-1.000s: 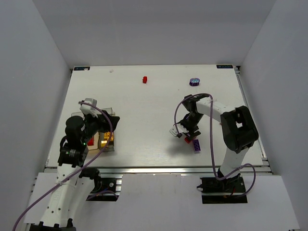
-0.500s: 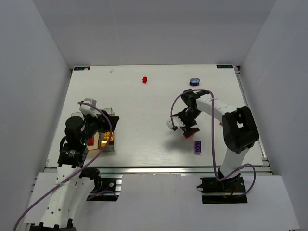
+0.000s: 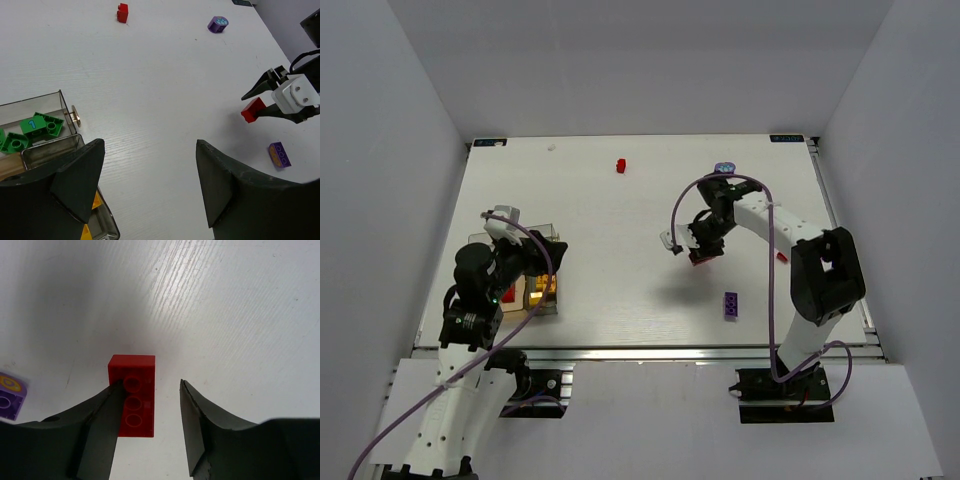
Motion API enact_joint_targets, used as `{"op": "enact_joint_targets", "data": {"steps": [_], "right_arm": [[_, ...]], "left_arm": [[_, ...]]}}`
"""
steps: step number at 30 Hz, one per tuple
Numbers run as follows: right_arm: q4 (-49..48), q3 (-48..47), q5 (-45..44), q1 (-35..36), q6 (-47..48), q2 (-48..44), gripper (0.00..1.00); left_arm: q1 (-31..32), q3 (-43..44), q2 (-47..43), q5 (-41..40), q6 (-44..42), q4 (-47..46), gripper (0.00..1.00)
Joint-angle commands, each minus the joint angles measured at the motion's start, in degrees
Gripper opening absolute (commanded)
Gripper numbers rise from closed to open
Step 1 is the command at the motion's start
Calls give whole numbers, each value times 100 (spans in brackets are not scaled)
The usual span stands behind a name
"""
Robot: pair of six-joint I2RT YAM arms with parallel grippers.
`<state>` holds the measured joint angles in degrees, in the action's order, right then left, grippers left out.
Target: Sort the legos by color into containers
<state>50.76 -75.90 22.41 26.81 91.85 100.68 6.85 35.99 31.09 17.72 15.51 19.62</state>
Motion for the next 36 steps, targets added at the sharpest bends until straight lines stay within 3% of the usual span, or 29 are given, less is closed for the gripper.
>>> {"op": "enact_joint_targets", "data": {"steps": [1,3,4,13,15,17,18,19,22,24,25,28,29,33,36], "right_arm": [[-49,-56,272,44,-316,161,53],[-197,-92,299,44,-675,197,69],[-338,-74,264,79,-878,197,89],[-1025,251,202,158,-1600,109,89],[-1025,155,315,176,-1854,170,86],[-954,-91,465,184,-2320,232,83],[-937,-170,596,193,-2513,267,81],[-928,-310,693,211,-2836,294,77],[-989,-417,1080,246,-3565,294,70],[-1164,-408,1405,263,-3910,224,69],[-1287,-391,1510,246,-4260,171,69],[-1770,-277,1871,255,-4745,-118,70],[-1937,-294,2072,255,-4982,-250,70],[-2218,-303,2303,325,-5204,-602,72],[-2430,-233,2128,456,-5222,-831,74]], "left_arm": [[-26,-30,-86,-58,-4,69,84],[-26,-30,-77,-40,-4,77,84],[-26,-22,-77,-40,-4,69,84],[-26,-57,-59,56,14,42,83],[-26,-161,-16,606,49,-176,82],[-26,-276,98,1213,92,-562,77],[-26,-329,325,1887,110,-669,74],[35,-338,475,2189,180,-844,64],[35,-417,1117,3008,600,-1299,50],[35,-522,1434,3281,996,-1775,52],[88,-636,1487,3369,1511,-2351,63],[88,-777,1794,3318,2514,-3259,72],[149,-751,2030,3274,2693,-3341,79],[377,-541,2612,3177,3265,-3465,87],[579,-146,2902,2835,3389,-2974,90]]}}
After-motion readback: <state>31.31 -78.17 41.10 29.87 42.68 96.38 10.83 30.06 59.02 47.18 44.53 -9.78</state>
